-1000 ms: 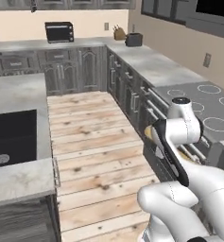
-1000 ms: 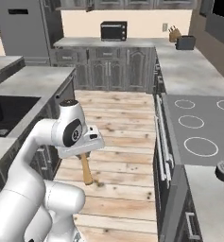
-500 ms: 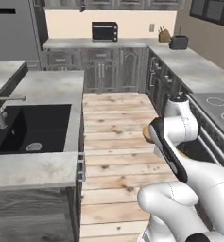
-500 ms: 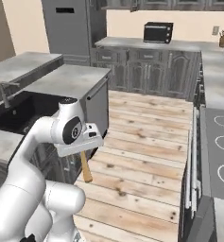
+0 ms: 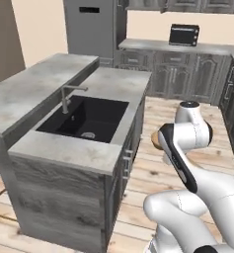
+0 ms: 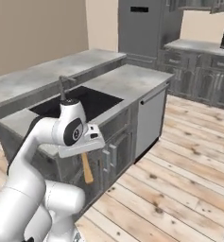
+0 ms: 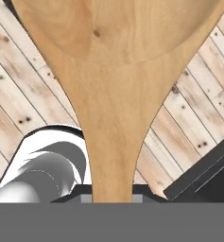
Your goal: Organize the utensils by type. Pick up the wooden spoons from the counter and place them in the open cabinet. Then pick up the metallic utensils from the counter and place them in the open drawer.
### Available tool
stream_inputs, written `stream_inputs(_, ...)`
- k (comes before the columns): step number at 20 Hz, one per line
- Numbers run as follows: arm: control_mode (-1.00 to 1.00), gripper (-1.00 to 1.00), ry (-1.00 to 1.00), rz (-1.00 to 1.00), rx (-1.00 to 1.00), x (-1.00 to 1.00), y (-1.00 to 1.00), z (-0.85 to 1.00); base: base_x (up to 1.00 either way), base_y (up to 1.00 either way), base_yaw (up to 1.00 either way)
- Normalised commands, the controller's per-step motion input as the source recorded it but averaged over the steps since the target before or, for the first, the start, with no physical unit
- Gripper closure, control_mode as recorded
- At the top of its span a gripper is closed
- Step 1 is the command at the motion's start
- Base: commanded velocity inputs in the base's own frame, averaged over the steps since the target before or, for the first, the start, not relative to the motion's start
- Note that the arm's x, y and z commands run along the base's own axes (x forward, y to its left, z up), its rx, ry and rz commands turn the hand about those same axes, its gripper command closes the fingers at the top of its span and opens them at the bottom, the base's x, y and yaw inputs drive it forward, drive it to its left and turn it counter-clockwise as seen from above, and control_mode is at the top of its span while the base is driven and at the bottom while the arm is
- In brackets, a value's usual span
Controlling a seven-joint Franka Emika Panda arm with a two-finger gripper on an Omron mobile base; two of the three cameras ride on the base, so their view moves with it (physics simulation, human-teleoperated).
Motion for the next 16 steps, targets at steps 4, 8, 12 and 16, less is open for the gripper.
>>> stream_inputs(4, 1.00, 1.00, 0.00, 0.00, 0.00, 0.00, 0.00, 0.00, -0.06, 0.69, 0.33)
stream_inputs(8, 1.00, 1.00, 0.00, 0.00, 0.00, 0.00, 0.00, 0.00, -0.02, 0.94, 0.07)
stream_inputs(12, 1.00, 1.00, 0.00, 0.00, 0.00, 0.00, 0.00, 0.00, -0.04, 0.88, 0.05)
stream_inputs(16, 1.00, 1.00, 0.00, 0.00, 0.00, 0.00, 0.00, 0.00, -0.05, 0.57, 0.10)
